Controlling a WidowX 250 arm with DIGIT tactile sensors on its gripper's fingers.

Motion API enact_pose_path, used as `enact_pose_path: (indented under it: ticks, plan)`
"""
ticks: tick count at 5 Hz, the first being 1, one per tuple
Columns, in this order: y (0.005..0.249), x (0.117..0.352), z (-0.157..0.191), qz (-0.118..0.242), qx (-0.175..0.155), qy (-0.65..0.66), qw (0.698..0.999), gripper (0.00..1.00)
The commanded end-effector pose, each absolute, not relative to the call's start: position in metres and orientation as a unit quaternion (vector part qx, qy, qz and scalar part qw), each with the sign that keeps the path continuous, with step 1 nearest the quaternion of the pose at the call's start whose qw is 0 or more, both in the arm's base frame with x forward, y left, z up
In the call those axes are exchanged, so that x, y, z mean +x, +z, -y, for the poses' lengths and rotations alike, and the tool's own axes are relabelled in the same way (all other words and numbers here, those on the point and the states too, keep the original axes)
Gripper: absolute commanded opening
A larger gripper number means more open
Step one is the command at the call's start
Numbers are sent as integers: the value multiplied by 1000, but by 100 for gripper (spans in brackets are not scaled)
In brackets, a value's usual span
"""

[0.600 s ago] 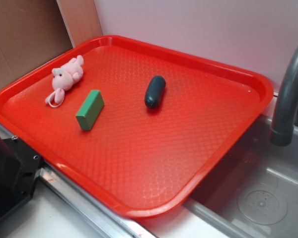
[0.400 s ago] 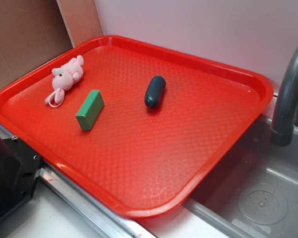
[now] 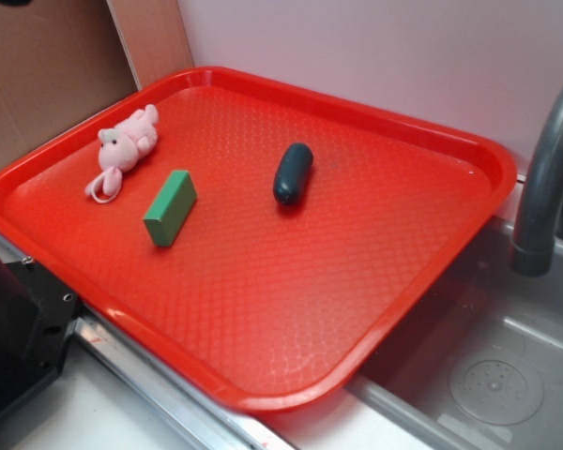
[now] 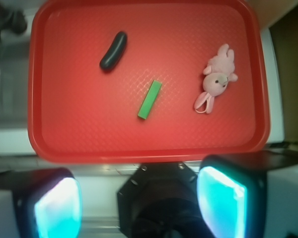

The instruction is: Grab the plastic pickle.

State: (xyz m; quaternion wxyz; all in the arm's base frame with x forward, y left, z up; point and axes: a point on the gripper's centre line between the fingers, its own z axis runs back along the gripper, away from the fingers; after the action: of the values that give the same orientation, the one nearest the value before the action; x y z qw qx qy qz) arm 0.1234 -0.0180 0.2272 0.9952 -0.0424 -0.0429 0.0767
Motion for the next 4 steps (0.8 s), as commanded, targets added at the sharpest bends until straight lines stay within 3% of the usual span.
enact_pose_path:
  ticks: [1, 2, 3, 4]
  plan:
    - [211, 149, 24, 66, -62, 246, 965, 100]
    - [195, 172, 32, 94, -53, 341, 934, 100]
    - [176, 196, 39, 109, -65, 394, 910, 100]
    - [154, 217, 48, 120, -53, 397, 908, 100]
